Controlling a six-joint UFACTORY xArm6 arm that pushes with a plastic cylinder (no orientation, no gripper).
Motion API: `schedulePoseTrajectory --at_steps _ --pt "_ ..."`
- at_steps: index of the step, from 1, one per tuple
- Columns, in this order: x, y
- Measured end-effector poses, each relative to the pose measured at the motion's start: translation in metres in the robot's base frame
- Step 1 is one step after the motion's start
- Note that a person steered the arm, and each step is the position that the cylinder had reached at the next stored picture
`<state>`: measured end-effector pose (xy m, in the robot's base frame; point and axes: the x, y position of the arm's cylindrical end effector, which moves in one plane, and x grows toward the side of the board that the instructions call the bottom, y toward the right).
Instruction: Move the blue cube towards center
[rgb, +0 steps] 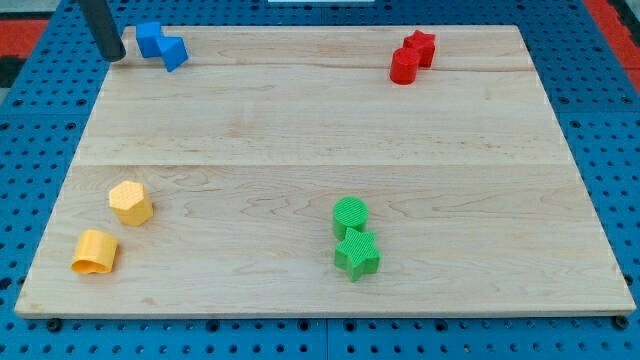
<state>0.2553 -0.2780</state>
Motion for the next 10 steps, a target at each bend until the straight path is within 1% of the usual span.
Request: schedulePoseTrajectory --at_steps 1,3,4,6,7,8,9,10 --pt "0.0 0.028" --pt "-0.005 -0.02" --pt "-0.033 -0.005" --pt "-0.034 0.106" --pt "-0.048 0.124" --pt "-0.063 0.102" --pt "-0.064 0.122" --pt "-0.063 0.204"
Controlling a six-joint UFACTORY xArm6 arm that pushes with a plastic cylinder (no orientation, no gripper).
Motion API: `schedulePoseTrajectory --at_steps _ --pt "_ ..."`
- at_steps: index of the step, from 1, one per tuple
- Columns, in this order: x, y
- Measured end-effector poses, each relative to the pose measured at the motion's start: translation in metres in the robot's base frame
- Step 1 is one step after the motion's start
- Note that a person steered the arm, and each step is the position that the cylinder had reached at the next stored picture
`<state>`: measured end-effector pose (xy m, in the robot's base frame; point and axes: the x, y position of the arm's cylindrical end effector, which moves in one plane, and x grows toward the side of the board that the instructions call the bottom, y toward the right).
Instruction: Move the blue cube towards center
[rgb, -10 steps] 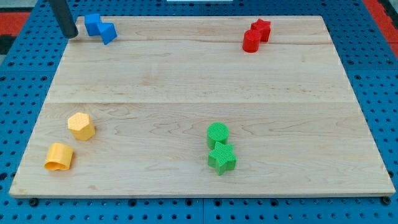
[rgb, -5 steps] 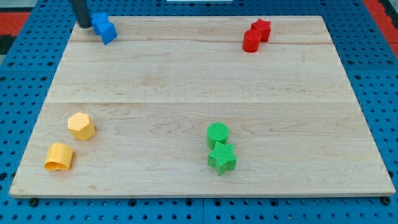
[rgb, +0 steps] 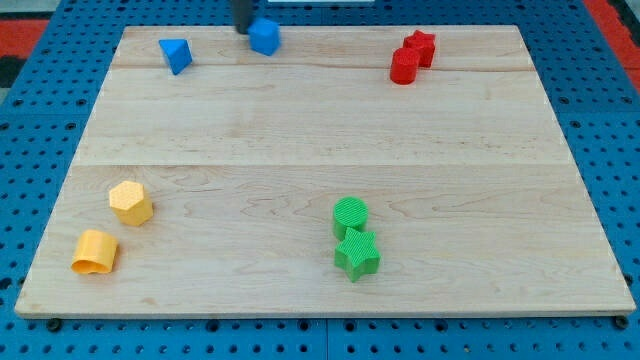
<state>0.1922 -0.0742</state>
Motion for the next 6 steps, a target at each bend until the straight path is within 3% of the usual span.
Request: schedulePoseTrajectory --at_steps 1,2,4,6 --pt "0.001 0.051" --pt "0.025 0.058" --pt "0.041 0.024" --pt "0.094 0.04"
